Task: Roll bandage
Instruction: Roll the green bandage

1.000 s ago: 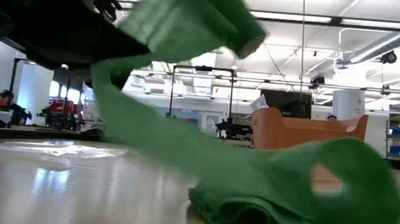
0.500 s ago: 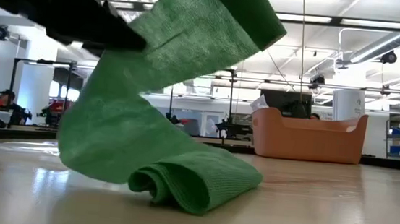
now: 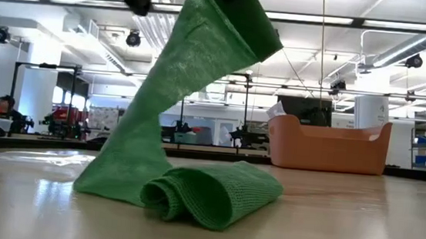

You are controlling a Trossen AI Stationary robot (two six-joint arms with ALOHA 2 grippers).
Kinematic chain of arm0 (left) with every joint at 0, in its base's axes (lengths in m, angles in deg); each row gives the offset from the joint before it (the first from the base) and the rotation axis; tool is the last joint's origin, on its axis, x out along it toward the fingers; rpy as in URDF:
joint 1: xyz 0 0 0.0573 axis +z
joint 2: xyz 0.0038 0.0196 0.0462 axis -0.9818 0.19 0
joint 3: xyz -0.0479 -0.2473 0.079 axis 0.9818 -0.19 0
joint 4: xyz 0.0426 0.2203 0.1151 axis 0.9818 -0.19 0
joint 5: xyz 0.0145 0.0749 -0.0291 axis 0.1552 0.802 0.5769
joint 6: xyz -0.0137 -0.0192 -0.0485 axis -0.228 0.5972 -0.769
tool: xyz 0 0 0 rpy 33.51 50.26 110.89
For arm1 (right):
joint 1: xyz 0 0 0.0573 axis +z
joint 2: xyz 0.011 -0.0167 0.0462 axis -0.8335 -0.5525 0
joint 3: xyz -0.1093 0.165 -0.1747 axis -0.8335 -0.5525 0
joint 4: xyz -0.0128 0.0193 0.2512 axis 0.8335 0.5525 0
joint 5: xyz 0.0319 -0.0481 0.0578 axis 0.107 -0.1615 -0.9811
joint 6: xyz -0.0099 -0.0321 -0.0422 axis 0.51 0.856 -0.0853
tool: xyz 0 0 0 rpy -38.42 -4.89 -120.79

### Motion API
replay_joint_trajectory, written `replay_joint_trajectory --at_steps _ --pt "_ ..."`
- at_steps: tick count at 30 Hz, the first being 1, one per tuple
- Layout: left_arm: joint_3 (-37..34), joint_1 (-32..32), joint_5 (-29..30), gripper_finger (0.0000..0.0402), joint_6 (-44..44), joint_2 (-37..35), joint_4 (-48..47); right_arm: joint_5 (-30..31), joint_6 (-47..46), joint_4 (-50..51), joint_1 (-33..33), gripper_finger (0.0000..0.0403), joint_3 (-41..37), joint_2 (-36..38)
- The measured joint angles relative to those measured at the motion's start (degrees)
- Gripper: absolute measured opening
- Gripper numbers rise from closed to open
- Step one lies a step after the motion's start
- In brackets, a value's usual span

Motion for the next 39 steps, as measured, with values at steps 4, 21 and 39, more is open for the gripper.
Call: replay_joint_trajectory --at_steps 4,21,39 --pt "5.36 2.38 -2.6 0.0207 -2.09 3.14 -5.8 0.19 1.11 0.11 -0.23 0.0065 0.0 0.0" --pt "14.29 3.51 -5.68 0.0131 -2.98 4.74 -18.39 -0.01 0.43 0.75 0.18 0.0075 -0.28 0.0" --pt "15.0 6.74 -7.33 0.0076 -5.41 6.26 -22.75 -0.69 0.63 0.93 0.18 0.0084 -0.48 -0.15"
